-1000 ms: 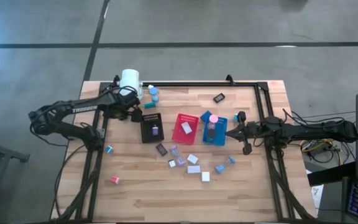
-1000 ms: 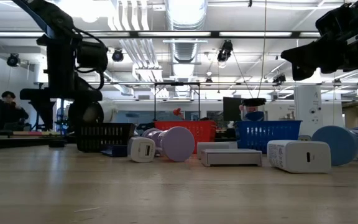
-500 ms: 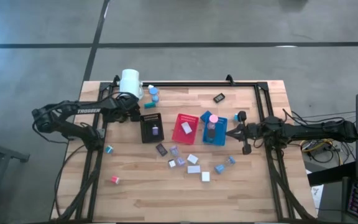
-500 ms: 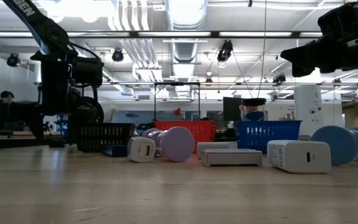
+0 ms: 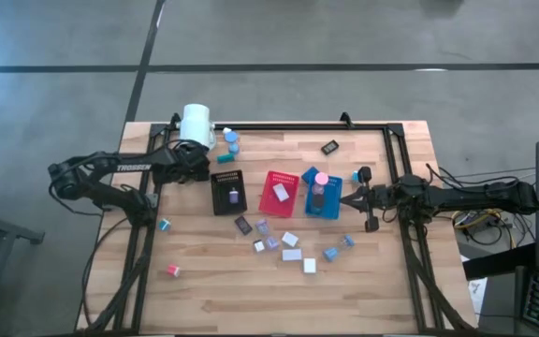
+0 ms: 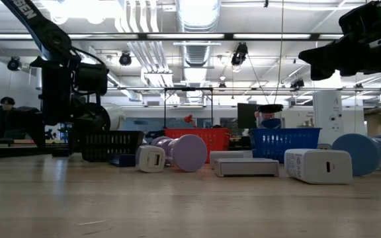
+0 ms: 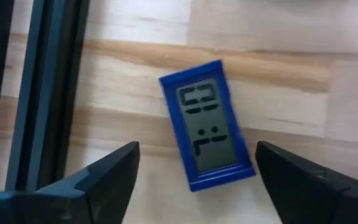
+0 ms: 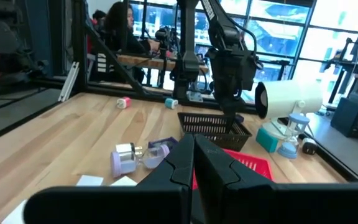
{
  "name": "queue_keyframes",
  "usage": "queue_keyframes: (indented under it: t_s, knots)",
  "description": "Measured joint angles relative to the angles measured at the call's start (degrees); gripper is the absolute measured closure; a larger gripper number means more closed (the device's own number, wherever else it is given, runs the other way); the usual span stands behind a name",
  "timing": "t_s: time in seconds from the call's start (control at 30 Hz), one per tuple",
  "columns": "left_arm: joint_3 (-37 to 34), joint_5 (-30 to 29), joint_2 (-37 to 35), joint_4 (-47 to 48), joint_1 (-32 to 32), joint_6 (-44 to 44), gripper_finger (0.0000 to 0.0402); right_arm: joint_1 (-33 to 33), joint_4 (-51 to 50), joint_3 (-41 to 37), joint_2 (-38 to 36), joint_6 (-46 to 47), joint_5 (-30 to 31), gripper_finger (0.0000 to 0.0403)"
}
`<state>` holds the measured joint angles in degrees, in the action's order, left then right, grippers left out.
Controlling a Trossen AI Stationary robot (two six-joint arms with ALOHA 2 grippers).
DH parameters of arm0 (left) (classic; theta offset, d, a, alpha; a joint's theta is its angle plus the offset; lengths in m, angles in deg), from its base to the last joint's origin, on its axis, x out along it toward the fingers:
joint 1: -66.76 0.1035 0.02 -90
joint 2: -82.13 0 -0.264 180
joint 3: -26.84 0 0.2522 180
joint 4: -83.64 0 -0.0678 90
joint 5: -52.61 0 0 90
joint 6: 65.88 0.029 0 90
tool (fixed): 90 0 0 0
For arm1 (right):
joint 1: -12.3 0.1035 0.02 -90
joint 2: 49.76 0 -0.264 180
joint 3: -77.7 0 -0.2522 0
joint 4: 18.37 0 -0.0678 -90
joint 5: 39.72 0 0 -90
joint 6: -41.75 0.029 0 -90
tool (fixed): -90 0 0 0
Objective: Pick & Place Office items
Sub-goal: Put the top left blue digital clock into the red bin
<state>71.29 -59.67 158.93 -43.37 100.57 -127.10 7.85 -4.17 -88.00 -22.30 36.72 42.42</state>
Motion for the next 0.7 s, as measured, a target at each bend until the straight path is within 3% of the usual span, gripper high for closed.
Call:
queue_keyframes:
  t_s: [0.4,0.6,0.7]
  knots:
    - [-3.0,-0.27,0.08,-6.64,-0.02,3.75,0.0173,0.0,0.0,0.0,0.0,-0.12,0.0,0.0394]
    - [-2.98,1.24,0.02,-6.63,-0.45,5.7,0.025,0.0,0.13,0.0,0.0,-0.26,0.07,0.0394]
    - [-3.12,0.59,-0.17,-6.33,-2.48,5.68,0.0251,0.02,0.22,0.0,0.0,0.09,0.09,0.0394]
